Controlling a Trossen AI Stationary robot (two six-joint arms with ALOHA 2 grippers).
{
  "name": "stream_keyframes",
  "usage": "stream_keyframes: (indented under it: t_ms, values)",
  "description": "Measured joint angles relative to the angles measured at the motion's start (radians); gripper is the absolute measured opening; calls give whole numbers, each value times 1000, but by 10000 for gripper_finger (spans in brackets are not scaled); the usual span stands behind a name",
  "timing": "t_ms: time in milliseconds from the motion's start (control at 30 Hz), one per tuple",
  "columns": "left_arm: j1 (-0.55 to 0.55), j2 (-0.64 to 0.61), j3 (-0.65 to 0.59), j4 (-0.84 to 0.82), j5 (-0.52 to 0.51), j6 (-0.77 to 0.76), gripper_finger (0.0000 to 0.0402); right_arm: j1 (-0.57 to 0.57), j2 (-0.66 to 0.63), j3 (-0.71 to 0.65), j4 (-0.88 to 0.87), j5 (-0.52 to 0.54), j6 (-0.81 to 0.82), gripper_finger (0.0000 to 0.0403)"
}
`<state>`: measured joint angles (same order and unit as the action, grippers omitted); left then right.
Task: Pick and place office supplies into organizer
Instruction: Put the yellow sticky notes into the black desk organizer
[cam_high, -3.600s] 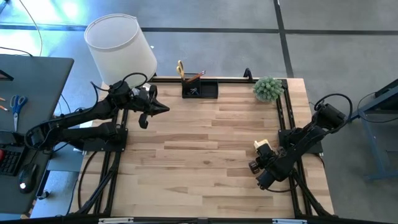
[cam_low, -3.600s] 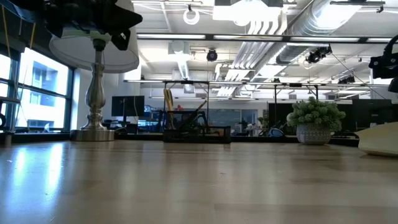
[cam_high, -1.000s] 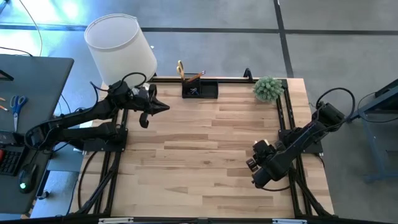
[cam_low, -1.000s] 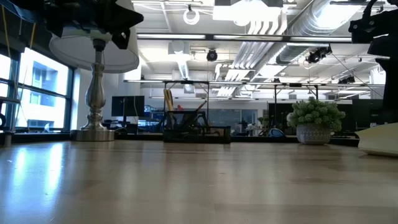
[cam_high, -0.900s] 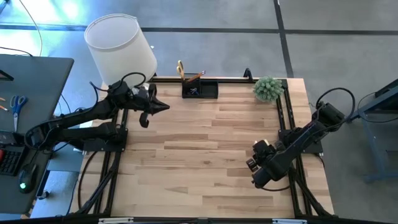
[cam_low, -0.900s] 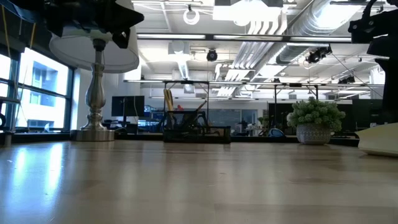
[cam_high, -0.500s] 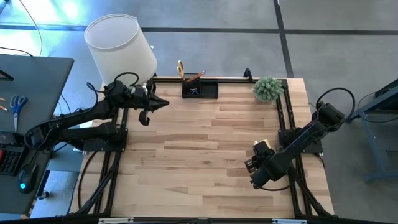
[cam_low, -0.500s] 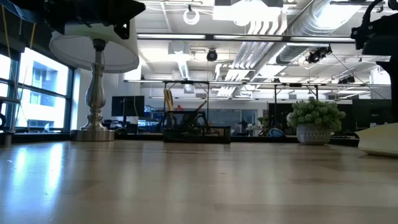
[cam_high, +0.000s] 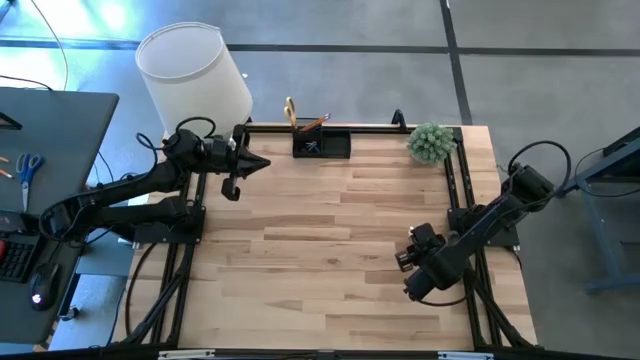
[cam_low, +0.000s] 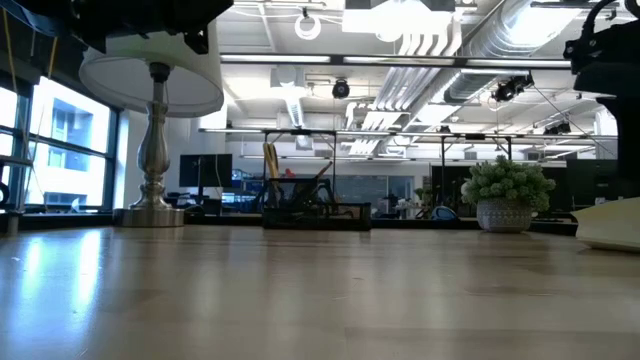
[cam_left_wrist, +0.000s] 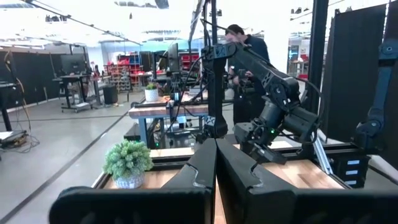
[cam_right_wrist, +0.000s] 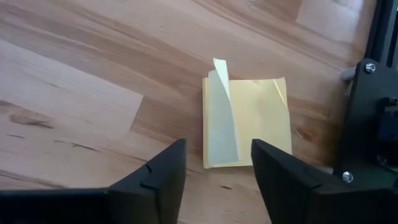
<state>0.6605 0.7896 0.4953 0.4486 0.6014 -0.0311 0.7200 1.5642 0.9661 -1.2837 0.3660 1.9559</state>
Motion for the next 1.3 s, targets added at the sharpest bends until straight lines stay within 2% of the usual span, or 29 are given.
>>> stream_keyframes:
  t_ms: [233,367,467,633,800,967,1133,1300]
  values:
    - [0,0,0,-10,8,-3,1,0,26,0,-26,1,23,220]
    - [0,0,0,-10,11,-4,1,0,99,0,-24,-4,33,222]
    - [0,0,0,-14,11,-3,1,0,154,0,-19,-53,16,214]
    - [0,0,0,-14,11,-3,1,0,192,0,-23,-88,18,189]
    - [0,0,0,-14,11,-4,1,0,192,0,-34,-75,39,151]
    - [0,0,0,-14,10,-4,1,0,192,0,-11,-19,29,87]
    - [0,0,0,-14,8,-4,1,0,188,0,7,-17,2,9]
    - [0,0,0,-14,8,-3,1,0,164,1,14,29,3,15]
